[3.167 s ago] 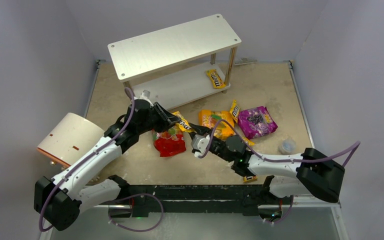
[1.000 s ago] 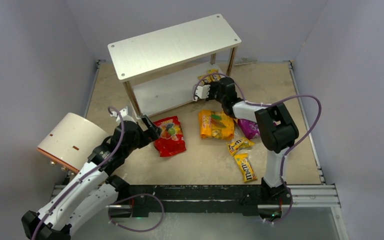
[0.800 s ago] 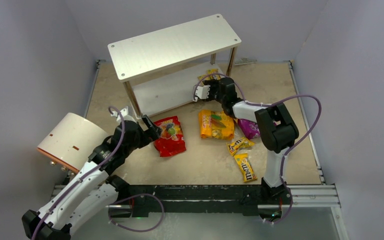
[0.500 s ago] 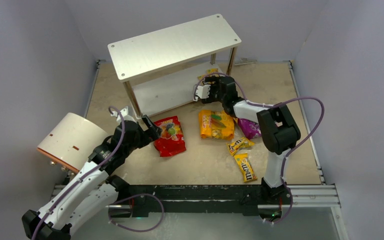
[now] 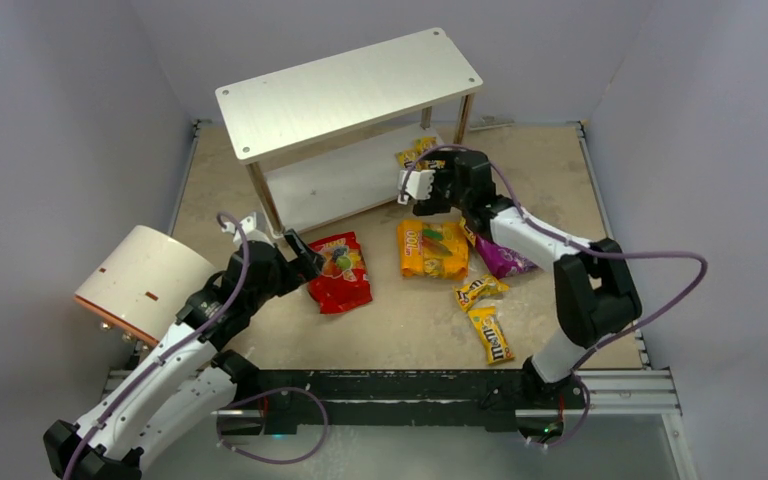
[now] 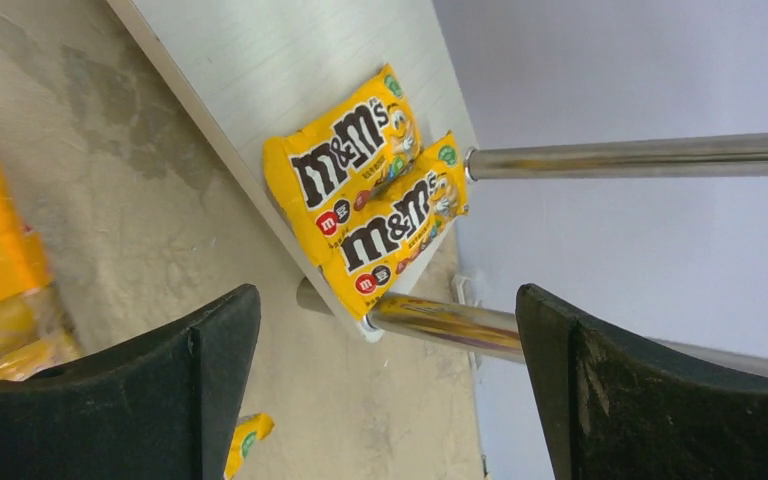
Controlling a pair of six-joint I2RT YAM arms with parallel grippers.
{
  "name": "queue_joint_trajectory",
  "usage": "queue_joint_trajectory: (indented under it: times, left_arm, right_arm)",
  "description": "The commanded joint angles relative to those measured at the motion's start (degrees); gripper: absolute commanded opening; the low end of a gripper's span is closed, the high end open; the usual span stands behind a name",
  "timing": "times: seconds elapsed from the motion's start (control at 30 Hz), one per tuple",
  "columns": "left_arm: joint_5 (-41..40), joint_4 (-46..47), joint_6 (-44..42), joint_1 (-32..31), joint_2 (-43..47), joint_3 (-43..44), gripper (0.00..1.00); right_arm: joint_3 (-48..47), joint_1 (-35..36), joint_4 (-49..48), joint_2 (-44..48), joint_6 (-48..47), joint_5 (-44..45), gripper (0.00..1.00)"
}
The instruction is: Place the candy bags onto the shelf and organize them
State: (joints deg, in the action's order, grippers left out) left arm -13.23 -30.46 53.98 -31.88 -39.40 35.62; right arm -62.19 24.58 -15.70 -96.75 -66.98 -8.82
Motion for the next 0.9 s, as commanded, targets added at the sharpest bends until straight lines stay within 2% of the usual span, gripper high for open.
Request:
queue_joint_trajectory:
  times: [0.0,0.07,0.2,0.33,0.47,0.5,0.53,0.57,0.7,0.87]
  left_arm:
    - [0.4,1.6,-0.4,0.3,1.5,0.2,0.99]
    - [0.5,1.5,-0.3,0.4,2.2,0.2,0.99]
    - [1.1,1.3,-0.3,0.4,3.2,-0.1,0.99]
    - [2.2,1.7,-0.4,0.4,3.7,-0.3,0.99]
    - [3.4,3.2,-1.2,0.3,3.8,-0.7,0.99]
    - [3.5,3.5,-1.4,0.3,3.8,-0.7,0.99]
    - [3.7,3.7,-1.7,0.3,3.5,-0.7,0.99]
    - [3.9,4.1,-2.1,0.3,3.2,-0.6,0.99]
    - [4.8,4.4,-2.8,0.3,2.4,-0.4,0.99]
    - [5.7,5.8,-2.8,0.3,2.8,-1.9,0.99]
  right_arm:
    - [3.4,-0.2,4.0,8.1,4.6,-5.3,0.99]
    - [5.1,-0.2,4.1,11.5,7.3,-6.4,0.99]
    - [12.2,-0.2,-3.9,20.1,19.4,-3.4,0.99]
    - [19.9,-0.2,-13.1,29.2,41.3,2.3,0.99]
    - [24.1,-0.3,-10.5,35.7,67.6,12.7,0.99]
    - [24.7,-0.3,-9.3,36.0,69.1,11.7,0.99]
    - [24.6,-0.3,-7.6,35.6,67.6,7.7,0.99]
    - [23.7,-0.3,-5.4,34.7,65.0,7.8,0.99]
    - [17.4,-0.3,6.2,27.6,72.0,15.2,0.99]
    - [12.7,-0.3,3.4,17.7,72.5,17.7,0.99]
